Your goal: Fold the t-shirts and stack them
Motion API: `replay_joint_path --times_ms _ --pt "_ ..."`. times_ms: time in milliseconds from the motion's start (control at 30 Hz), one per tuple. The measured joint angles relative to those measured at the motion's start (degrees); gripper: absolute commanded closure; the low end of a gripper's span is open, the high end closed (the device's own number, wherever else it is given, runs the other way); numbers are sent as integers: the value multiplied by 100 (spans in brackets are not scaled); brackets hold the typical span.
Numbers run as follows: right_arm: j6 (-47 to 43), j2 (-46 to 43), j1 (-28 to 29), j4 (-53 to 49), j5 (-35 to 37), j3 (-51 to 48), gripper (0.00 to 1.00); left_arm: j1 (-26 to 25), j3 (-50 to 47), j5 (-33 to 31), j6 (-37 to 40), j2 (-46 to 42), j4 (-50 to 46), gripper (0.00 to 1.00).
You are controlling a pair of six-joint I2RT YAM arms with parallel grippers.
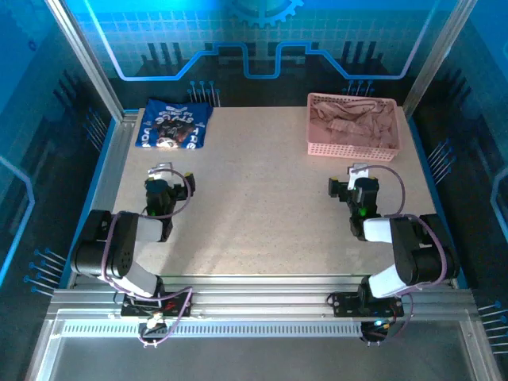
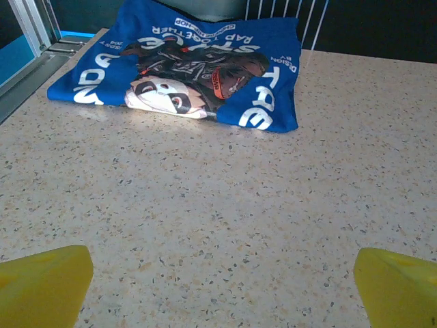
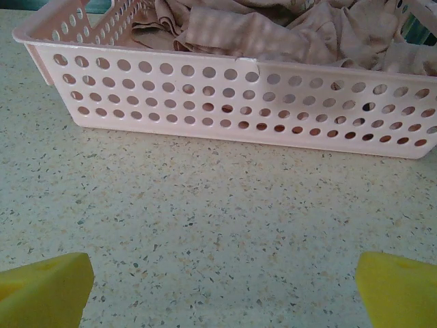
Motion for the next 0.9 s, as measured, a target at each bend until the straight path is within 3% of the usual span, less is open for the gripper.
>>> replay_joint_path --times_ms 900 --pt "-26 -17 0 -57 -17 11 0 -17 0 7 31 -57 -85 1"
